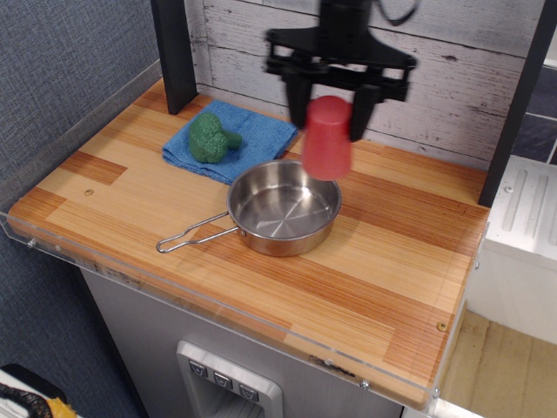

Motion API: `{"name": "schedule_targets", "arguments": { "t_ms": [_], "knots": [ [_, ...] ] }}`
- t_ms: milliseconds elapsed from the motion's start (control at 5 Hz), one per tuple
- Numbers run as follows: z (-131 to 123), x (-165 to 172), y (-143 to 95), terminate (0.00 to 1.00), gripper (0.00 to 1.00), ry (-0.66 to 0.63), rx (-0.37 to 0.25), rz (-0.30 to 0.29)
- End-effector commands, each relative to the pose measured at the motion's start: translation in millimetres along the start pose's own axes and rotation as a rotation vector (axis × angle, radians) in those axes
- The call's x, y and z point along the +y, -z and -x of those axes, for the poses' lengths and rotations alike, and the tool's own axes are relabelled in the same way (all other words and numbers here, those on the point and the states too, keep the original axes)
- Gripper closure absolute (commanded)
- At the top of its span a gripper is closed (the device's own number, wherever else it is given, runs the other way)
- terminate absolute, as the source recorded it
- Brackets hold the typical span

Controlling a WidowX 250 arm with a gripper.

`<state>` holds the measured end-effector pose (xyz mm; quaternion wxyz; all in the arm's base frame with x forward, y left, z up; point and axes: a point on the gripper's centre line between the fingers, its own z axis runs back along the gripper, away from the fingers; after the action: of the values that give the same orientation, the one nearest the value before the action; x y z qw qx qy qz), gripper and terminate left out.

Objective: Move the red cup to the top right corner

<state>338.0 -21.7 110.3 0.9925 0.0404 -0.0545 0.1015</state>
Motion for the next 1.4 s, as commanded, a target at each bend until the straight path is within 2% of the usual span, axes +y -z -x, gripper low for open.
{"name": "schedule_targets", "arguments": {
  "t_ms": [0, 200, 400, 800, 1000, 1200],
  "knots": [
    [-39.5, -27.0, 2.5, 0.00, 1.00, 0.033, -0.056, 0.108],
    [-54.4, -35.2, 17.5, 0.00, 1.00, 0.071, -0.078, 0.133],
    [-63.2, -43.5, 29.8, 0.00, 1.00, 0.149, -0.052, 0.098],
    [-65.0, -47.1, 45.8, 0.00, 1.00, 0.152, -0.010, 0.076],
    [-62.5, -45.4, 45.7, 0.00, 0.00, 0.152, 0.013, 0.075],
    [-60.8, -42.1, 39.7, 0.00, 0.00, 0.132, 0.010, 0.079]
  ]
}}
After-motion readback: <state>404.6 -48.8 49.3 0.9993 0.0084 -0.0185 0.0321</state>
